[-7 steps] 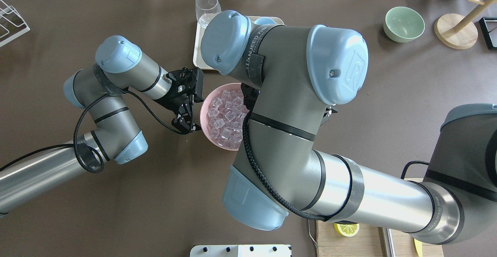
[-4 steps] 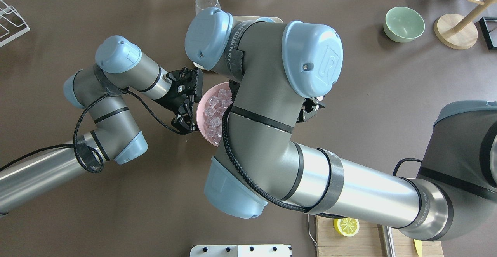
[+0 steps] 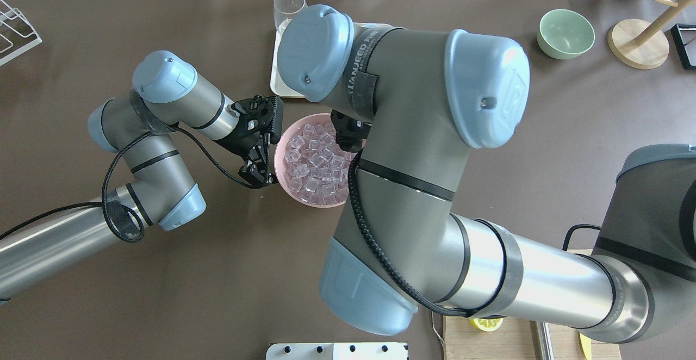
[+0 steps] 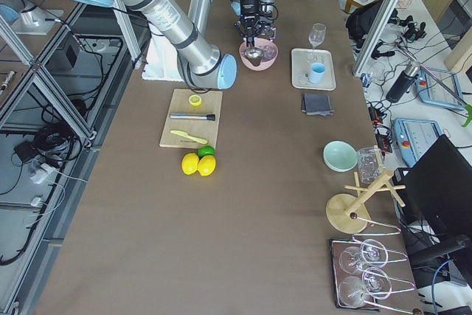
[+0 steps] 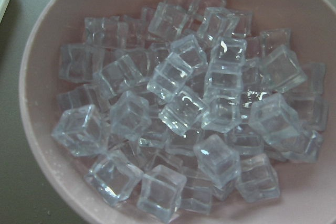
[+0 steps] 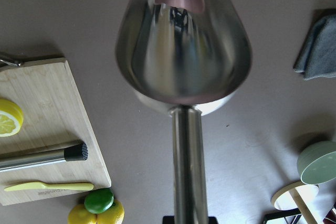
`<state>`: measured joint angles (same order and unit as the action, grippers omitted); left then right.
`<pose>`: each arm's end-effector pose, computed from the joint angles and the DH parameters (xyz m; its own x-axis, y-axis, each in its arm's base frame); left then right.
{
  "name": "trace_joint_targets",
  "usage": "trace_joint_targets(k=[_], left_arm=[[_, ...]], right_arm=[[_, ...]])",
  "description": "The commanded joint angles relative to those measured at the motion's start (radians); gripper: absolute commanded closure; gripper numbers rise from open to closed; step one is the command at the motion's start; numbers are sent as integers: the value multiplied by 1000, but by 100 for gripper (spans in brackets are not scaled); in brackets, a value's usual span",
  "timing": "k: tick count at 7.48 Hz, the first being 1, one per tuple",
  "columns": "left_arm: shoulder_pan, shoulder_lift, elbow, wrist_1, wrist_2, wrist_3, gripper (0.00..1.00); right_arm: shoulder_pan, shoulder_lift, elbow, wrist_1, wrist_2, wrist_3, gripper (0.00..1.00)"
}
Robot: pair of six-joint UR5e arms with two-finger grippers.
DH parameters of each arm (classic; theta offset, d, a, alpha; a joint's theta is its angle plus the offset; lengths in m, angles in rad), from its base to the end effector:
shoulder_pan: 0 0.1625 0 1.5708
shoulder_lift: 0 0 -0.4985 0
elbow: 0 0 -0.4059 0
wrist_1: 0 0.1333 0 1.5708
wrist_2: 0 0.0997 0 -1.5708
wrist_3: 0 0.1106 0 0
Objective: Put ice in cup with scoop
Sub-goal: 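Lower the metal scoop with the right gripper into the pink bowl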
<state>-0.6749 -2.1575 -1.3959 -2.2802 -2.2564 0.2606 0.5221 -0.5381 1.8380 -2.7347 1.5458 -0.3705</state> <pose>0.5604 -0.5295 0.3626 -0.0503 0.9982 -0.0338 -0.3378 0.0149 0.9411 -0.4959 -0.4423 0.1229 0.1565 -0.9850 -0.0722 0.9821 0.1474 0.1174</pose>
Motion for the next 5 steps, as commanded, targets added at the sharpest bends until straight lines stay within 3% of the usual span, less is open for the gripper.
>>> trace_joint_targets(k=[1,5], left_arm=[[0,2,0,-1,0,0,1],[0,2,0,-1,0,0,1]], right_arm=[[4,-31,141,-81,-9,-2,100],[4,38,44,-56,-3,15,100]])
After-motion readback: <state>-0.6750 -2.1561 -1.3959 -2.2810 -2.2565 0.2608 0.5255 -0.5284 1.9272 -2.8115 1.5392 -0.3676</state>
